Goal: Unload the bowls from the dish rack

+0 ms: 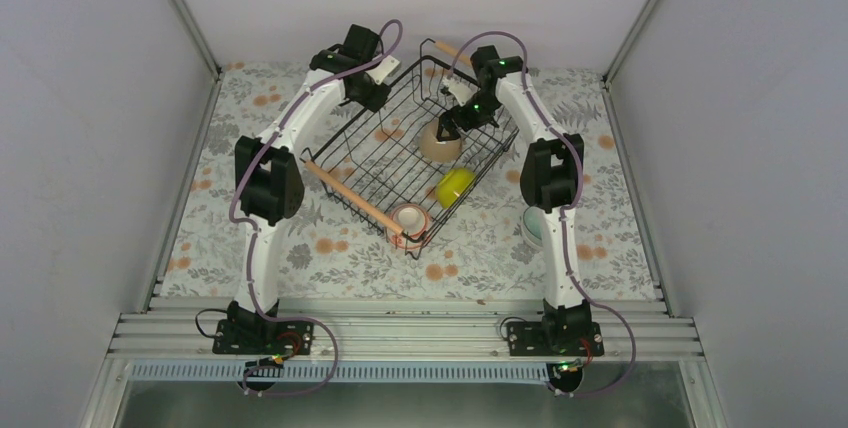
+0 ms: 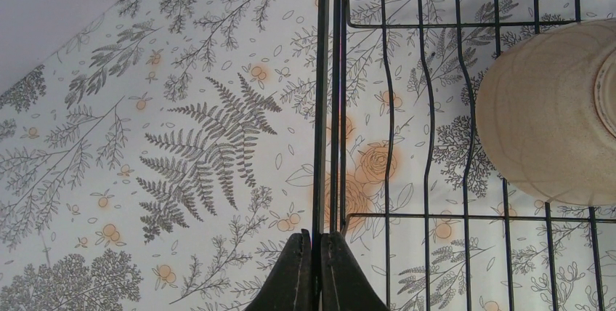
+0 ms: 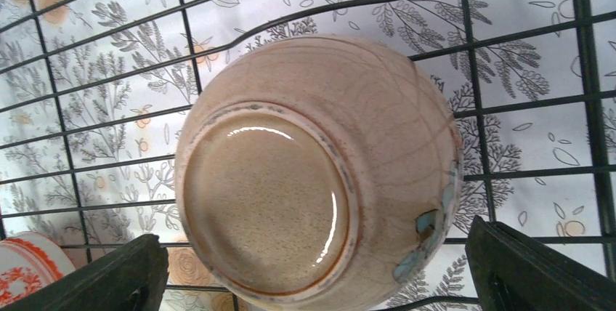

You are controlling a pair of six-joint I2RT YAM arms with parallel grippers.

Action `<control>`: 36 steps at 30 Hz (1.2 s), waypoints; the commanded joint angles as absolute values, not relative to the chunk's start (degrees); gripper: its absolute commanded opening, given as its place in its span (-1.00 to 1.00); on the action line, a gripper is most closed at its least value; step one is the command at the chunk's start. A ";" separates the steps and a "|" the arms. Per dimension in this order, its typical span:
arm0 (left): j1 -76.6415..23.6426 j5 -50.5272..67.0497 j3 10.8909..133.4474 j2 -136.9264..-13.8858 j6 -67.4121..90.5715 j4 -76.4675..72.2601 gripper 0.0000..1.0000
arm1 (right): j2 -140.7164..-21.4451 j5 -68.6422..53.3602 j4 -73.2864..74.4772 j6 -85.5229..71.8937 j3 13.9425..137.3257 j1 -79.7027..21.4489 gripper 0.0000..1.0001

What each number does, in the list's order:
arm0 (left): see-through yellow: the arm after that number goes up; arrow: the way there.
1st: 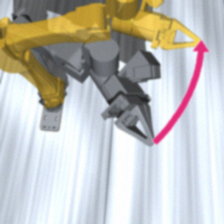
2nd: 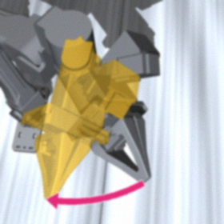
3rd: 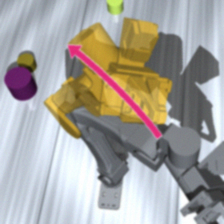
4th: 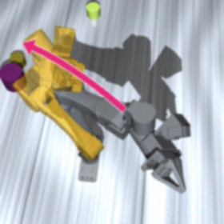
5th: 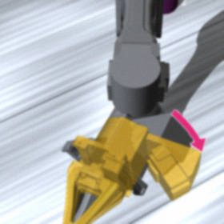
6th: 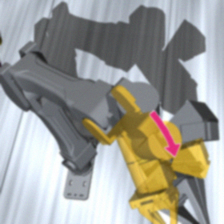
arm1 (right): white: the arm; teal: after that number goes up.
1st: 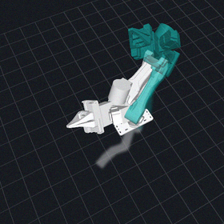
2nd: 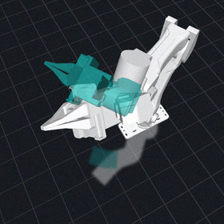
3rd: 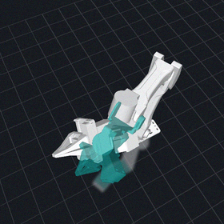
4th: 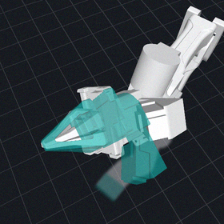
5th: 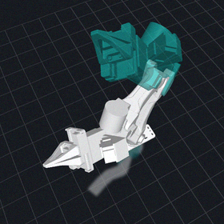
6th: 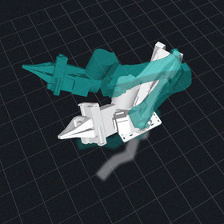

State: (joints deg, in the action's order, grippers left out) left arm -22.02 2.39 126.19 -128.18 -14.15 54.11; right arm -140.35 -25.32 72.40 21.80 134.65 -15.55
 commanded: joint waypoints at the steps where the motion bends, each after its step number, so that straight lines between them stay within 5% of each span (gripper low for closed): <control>1: -23.09 1.95 126.52 -126.87 -14.00 53.43 -0.95 | -139.85 -29.70 73.51 21.56 135.21 -14.89 1.00; 36: -24.59 1.39 130.82 -129.99 -13.62 54.57 -0.95 | -134.70 -39.92 73.65 22.15 124.95 -19.63 1.00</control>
State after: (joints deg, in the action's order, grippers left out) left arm -22.98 1.85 128.46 -129.16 -13.87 56.14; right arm -137.64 -33.76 72.38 22.22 126.48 -16.62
